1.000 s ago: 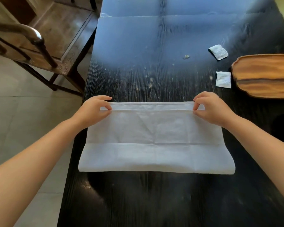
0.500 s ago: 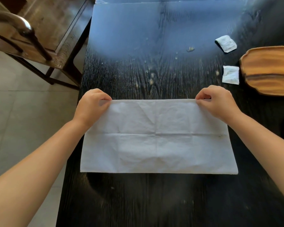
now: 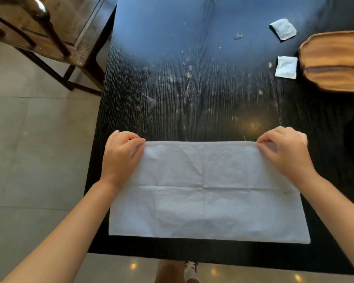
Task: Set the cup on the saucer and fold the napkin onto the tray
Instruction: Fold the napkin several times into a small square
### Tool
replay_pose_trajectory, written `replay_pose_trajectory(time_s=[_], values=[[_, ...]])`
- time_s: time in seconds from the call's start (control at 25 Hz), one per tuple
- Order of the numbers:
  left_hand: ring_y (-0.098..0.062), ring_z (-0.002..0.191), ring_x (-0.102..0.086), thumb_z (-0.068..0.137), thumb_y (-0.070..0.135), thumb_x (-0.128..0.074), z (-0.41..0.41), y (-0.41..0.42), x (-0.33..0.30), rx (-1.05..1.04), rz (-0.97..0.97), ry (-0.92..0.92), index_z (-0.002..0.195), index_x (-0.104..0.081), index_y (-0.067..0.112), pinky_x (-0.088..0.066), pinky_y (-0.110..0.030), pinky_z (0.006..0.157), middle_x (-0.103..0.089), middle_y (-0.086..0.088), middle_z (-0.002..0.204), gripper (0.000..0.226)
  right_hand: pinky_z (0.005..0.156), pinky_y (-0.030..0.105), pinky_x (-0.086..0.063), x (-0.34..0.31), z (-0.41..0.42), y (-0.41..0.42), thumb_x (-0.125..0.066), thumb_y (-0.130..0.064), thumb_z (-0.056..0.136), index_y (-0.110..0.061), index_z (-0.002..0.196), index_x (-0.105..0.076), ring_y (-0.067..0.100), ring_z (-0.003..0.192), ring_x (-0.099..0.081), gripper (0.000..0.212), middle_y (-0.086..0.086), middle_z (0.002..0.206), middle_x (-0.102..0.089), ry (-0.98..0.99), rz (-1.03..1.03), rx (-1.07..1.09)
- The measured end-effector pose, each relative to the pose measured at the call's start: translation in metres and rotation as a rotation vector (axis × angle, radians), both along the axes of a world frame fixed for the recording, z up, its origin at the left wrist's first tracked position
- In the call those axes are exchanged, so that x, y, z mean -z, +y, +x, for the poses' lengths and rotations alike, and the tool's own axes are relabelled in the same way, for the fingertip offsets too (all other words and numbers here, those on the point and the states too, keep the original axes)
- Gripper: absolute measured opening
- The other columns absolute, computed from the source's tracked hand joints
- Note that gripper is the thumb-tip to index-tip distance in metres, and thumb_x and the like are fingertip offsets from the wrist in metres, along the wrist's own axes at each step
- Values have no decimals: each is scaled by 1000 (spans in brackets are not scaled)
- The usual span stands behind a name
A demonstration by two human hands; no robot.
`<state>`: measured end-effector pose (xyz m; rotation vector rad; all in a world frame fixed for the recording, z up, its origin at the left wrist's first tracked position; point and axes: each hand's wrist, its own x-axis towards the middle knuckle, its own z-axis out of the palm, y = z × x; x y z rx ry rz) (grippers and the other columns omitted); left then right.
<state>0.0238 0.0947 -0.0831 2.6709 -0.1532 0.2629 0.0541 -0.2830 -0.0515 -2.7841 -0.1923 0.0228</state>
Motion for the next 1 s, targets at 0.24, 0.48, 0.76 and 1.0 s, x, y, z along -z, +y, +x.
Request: replay_pose_trajectory(time_s=[0.24,0.48,0.76,1.0], values=[[-17,142,-11,91,38,-28,-38,-122,6,62,199,144,145,-19,20,-4,-52,111,-17,-2,155,58,110,50,-9,28,-62,95,-36,-32,90,-19,141,-33,24,140,-18,52,9,151,-31,-86,-116,-67],[-20,144,-13,87,55,-27,-37,-109,22,99,307,246,144,-22,34,-3,-50,111,-17,-1,156,62,112,49,-7,46,-58,58,-26,-50,86,-26,145,-23,22,143,-17,63,6,155,-21,37,-235,-74],[-19,145,3,85,55,-10,-48,-19,16,-257,332,390,148,-6,17,0,-56,115,0,-10,158,74,117,46,-7,37,-52,1,-16,-49,88,-22,147,-8,21,145,-4,66,8,157,-9,106,-316,-16],[-27,144,10,84,70,-13,-82,-160,0,-69,208,291,147,-7,34,16,-62,105,8,-1,157,73,117,46,-6,36,-53,0,-16,-50,87,-23,147,-8,21,145,-4,66,7,157,-9,98,-297,-16]])
